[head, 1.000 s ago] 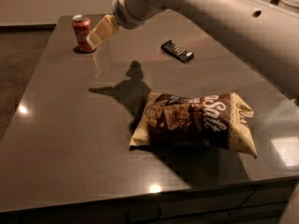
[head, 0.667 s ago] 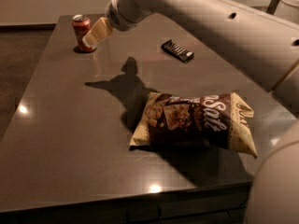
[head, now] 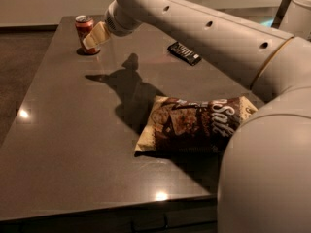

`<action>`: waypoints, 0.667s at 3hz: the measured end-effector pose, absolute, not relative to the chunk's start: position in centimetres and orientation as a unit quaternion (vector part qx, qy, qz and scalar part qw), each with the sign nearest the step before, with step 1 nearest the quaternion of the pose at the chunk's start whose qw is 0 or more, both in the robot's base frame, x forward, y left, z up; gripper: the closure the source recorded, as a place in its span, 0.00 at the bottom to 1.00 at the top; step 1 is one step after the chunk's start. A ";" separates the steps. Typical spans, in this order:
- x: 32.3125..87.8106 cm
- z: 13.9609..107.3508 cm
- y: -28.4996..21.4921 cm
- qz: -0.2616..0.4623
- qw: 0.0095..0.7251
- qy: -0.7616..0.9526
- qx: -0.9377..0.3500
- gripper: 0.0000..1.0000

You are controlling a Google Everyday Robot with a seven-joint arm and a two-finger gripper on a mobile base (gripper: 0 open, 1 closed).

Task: Move coke can near brown chip bag

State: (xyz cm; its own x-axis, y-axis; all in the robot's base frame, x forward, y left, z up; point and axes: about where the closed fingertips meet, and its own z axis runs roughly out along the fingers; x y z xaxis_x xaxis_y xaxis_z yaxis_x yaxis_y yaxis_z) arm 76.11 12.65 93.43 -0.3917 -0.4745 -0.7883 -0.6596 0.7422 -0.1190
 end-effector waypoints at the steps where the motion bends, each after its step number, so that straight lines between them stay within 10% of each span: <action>1: 77.6 92.8 14.1 0.112 0.447 0.830 -0.314 0.00; 2: 78.7 92.0 15.8 0.120 0.455 0.828 -0.304 0.00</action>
Offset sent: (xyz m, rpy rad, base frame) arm 0.0401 0.0490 -0.0205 0.1086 -0.0318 -0.0766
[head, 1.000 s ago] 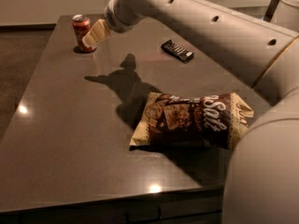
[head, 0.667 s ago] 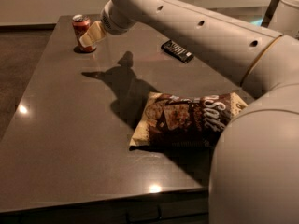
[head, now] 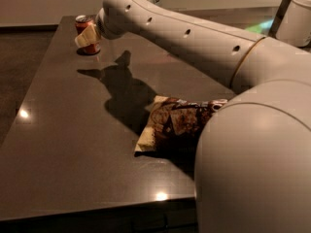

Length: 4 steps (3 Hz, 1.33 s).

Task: Move coke can near brown chip bag

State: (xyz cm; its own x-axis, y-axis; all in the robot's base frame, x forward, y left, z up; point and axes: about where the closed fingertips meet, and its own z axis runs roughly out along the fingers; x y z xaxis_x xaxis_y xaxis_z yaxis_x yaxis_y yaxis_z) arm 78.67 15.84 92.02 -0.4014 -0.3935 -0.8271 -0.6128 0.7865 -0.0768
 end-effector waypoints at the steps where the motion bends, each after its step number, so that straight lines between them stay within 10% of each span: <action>1: 79.8 91.1 17.4 0.128 0.457 0.826 -0.303 0.00; 4: 82.8 90.3 20.8 0.143 0.468 0.817 -0.305 0.00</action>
Offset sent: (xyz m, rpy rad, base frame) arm 0.0401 0.0379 -0.0165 0.0384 -0.0169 0.0228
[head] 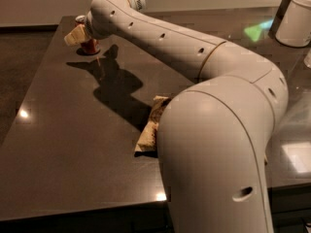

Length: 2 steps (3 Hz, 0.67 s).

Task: Move coke can near brown chip bag

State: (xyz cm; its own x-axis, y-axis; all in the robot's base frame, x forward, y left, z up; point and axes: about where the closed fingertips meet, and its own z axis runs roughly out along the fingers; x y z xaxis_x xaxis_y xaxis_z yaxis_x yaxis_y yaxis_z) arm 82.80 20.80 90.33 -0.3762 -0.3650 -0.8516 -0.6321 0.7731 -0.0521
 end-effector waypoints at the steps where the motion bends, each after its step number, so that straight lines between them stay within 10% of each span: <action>1: 83.4 90.1 21.9 0.148 0.470 0.815 -0.305 0.00; 2: 83.8 90.0 22.6 0.152 0.473 0.813 -0.303 0.00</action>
Offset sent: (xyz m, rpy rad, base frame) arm 0.0170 0.0244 0.0008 0.0376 -0.0162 0.0029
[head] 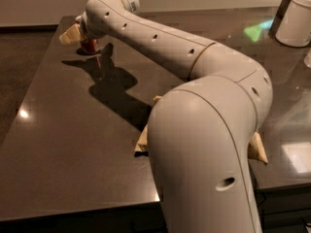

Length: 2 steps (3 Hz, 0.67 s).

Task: Move coke can near brown chip bag

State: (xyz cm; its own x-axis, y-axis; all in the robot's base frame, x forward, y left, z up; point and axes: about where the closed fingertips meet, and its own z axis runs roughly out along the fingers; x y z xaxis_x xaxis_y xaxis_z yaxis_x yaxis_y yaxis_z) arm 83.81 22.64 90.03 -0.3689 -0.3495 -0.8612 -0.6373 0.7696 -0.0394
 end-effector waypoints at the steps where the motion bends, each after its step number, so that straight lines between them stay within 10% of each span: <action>1: 84.1 89.9 23.3 0.157 0.473 0.813 -0.302 0.18; 2: 84.3 89.8 23.7 0.161 0.472 0.813 -0.301 0.41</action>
Offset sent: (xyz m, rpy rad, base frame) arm 0.0075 0.0118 0.0012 0.0283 0.0055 0.0031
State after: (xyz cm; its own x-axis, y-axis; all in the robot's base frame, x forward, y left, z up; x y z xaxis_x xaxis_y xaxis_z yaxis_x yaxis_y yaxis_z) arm 84.26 23.74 89.76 -0.3730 -0.3373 -0.8644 -0.6416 0.7667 -0.0223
